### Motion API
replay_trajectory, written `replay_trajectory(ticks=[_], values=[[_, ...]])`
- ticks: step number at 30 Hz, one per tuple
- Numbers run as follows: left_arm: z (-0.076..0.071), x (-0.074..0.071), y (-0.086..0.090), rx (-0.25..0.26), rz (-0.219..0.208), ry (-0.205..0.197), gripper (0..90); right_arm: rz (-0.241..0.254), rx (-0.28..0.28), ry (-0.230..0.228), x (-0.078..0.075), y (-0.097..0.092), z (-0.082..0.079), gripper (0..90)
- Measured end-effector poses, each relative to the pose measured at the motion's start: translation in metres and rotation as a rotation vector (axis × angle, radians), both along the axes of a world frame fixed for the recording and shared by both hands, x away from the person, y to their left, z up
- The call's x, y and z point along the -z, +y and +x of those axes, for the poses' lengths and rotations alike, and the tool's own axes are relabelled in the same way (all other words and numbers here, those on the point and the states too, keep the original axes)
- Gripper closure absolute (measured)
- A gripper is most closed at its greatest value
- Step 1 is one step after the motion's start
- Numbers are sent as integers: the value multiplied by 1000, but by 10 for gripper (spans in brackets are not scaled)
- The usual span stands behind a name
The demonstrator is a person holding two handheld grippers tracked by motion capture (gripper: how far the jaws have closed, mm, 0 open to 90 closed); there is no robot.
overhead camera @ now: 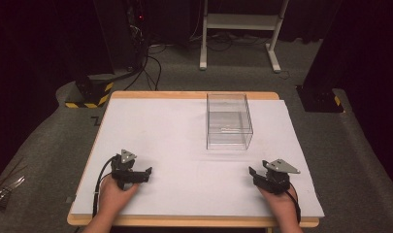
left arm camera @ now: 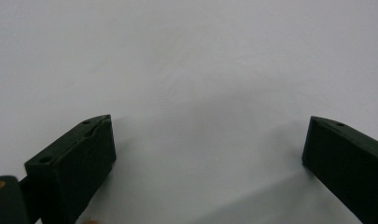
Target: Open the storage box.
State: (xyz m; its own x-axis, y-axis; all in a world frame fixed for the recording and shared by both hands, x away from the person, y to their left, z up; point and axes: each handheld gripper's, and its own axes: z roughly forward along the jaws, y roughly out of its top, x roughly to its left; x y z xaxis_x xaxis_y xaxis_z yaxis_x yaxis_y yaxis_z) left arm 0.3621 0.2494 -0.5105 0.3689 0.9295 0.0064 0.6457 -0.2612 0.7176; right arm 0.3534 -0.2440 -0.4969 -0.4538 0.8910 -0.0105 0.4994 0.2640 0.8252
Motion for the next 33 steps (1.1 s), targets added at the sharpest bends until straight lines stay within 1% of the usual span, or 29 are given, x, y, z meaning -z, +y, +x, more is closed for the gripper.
replay_trajectory(ticks=[3,7,9,12,13,17,20,21,23,25,28,33], values=[[0,0,0,0,0,0,29,-7,-12,-10,-1,0,0,384],[0,0,0,-2,-2,0,29,-4,-26,-19,-2,1,-1,382],[0,0,0,0,1,-1,29,-4,-26,-21,-3,1,-2,361],[0,0,0,0,0,-1,29,-3,-30,-3,-3,2,-1,339],[0,0,0,0,0,0,29,-12,-38,-5,-3,4,-1,336],[0,0,0,0,0,0,29,-5,-42,-29,-4,9,-2,310],[0,0,0,-1,-2,0,29,-25,-60,-33,-3,14,-2,303],[0,0,0,0,0,0,29,-44,-70,-41,-4,16,-1,303],[0,0,0,0,0,0,29,-51,-79,-39,-4,18,-1,303],[0,0,0,0,0,0,29,-44,-89,-36,-4,20,-2,302],[0,0,0,1,0,2,28,-46,-97,-26,-5,22,-1,293],[0,0,0,0,0,0,28,-6,-110,-30,-7,23,-1,281]])
